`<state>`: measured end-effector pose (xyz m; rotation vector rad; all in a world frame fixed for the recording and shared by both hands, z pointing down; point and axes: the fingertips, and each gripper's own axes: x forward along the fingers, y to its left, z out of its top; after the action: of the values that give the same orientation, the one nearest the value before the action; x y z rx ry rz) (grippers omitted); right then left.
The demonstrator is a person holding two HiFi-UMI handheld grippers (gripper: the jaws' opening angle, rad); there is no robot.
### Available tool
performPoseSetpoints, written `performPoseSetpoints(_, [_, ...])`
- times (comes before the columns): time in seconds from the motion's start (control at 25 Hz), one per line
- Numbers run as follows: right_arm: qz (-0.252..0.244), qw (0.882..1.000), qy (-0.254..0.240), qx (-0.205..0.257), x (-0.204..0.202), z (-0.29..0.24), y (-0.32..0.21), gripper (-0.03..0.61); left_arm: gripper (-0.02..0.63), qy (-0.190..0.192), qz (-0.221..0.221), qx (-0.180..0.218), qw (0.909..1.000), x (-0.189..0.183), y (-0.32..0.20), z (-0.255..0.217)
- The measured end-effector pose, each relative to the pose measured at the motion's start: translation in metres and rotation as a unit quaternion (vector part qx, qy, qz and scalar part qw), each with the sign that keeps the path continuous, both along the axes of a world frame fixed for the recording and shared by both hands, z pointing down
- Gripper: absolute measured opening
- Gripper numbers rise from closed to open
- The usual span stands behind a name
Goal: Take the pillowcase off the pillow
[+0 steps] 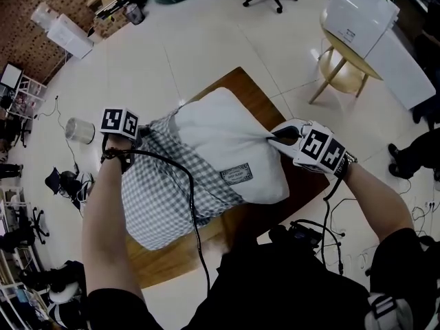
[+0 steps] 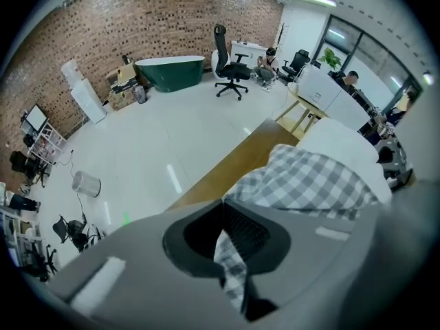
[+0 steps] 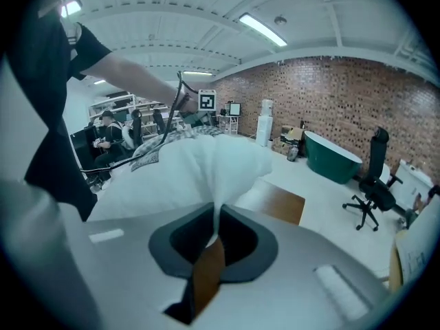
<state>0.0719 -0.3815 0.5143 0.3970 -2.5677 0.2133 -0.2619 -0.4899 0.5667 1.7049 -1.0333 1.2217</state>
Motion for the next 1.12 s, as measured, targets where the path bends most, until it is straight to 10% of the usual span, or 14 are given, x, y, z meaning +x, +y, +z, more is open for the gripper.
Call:
performPoseSetpoints(0.6, [0.031, 0.997, 0.074, -0.020, 0.007, 0.064, -0.007, 0.112, 0.182, 0.080, 0.092, 0.137, 0.9830, 0.055, 0.030, -0.029])
performPoseSetpoints(1.12, [-0.053, 0.996, 0.064, 0.044, -0.019, 0.042, 0.077, 0.190, 0.225, 0.132, 0.028, 0.249, 0.9590, 0.065, 0.156, -0.070])
